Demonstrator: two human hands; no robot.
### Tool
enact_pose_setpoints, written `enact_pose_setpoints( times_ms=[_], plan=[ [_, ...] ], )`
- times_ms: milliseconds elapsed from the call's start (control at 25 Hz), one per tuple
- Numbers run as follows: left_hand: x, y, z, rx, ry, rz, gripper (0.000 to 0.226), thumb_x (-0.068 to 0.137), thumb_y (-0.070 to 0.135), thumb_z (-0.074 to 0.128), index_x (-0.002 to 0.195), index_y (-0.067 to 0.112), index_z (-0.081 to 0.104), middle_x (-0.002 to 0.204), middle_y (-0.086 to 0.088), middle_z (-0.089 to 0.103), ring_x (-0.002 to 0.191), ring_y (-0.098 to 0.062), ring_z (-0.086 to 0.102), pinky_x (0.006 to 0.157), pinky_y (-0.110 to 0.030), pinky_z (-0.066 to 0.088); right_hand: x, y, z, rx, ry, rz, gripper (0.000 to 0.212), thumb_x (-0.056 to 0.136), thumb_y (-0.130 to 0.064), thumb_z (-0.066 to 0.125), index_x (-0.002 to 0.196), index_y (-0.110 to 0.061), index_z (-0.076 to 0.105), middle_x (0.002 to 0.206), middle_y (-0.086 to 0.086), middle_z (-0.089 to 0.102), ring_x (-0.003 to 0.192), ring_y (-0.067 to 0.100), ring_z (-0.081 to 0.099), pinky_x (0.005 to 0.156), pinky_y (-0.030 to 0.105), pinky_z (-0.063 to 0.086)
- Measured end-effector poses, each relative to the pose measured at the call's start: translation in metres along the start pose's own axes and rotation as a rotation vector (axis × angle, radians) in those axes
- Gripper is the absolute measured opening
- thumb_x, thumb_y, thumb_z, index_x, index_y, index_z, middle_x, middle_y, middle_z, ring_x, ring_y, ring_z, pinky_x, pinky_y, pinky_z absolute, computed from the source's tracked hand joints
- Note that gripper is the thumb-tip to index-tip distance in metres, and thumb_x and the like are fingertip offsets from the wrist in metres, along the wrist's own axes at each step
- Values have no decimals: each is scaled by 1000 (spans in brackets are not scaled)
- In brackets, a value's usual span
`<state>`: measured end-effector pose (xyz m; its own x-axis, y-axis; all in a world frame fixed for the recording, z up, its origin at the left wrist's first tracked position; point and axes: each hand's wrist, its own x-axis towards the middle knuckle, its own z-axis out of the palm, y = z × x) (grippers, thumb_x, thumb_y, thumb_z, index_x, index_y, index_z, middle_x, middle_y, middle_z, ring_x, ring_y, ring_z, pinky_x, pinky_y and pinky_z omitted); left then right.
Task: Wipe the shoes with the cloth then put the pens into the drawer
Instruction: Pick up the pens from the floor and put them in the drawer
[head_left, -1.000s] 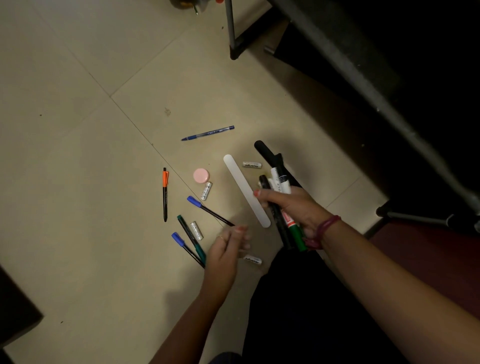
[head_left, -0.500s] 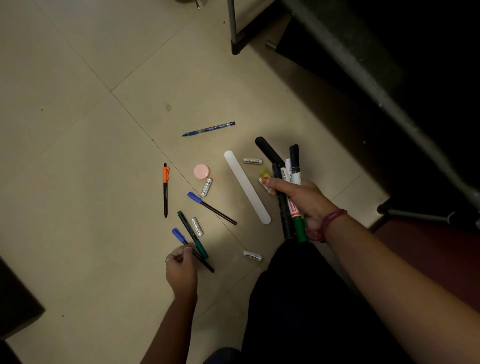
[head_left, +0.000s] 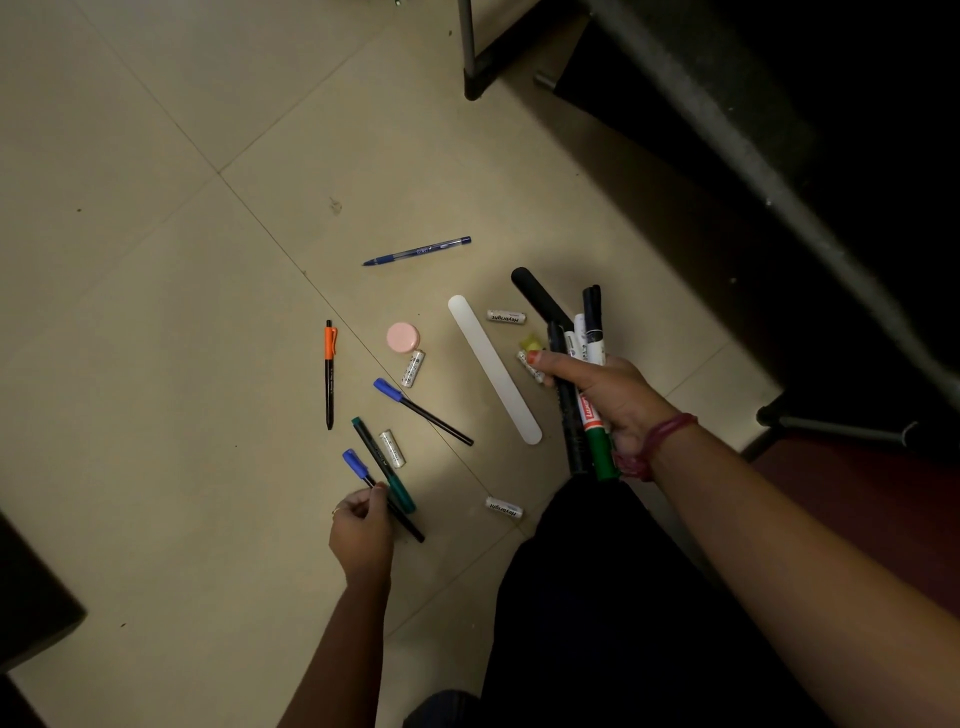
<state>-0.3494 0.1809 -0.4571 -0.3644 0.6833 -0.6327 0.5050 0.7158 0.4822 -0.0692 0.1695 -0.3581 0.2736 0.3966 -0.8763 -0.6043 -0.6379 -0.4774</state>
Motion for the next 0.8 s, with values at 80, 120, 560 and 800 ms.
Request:
enact_pose_setpoints(
  times_ms=[80, 120, 560, 800],
  plan=[
    [3, -2, -2, 37, -20, 14, 20, 93, 20, 56, 91, 2, 63, 79, 0, 59, 73, -11, 52, 66, -26, 42, 1, 1, 0, 7, 4, 1, 21, 70, -25, 81, 76, -17, 63, 62, -3, 63, 51, 9, 56, 54, 23, 49],
    [4, -3, -3, 45, -29, 19, 21, 93, 20, 54, 90, 1, 63, 78, -2, 58, 73, -14, 52, 65, -27, 43, 2, 0, -1, 10, 4, 1, 21, 70, -25, 81, 76, -17, 63, 62, -3, 63, 51, 9, 56, 53, 22, 48],
    [-19, 20, -12, -329, -65, 67, 22, 98, 12, 40, 81, 12, 53, 76, -8, 59, 74, -16, 56, 76, -34, 51, -5, -5, -3, 77, -85, -4, 17, 74, -19, 78, 78, -14, 63, 61, 0, 62, 48, 9, 57, 48, 20, 50],
    [-67, 71, -9, -593, -228, -9, 22, 98, 11, 37, 81, 12, 50, 70, -4, 52, 61, -13, 46, 59, -26, 44, -40, -16, -12, 201, -153, 12, 27, 76, -12, 75, 98, -3, 64, 95, 18, 68, 78, 19, 67, 68, 36, 59]
  ],
)
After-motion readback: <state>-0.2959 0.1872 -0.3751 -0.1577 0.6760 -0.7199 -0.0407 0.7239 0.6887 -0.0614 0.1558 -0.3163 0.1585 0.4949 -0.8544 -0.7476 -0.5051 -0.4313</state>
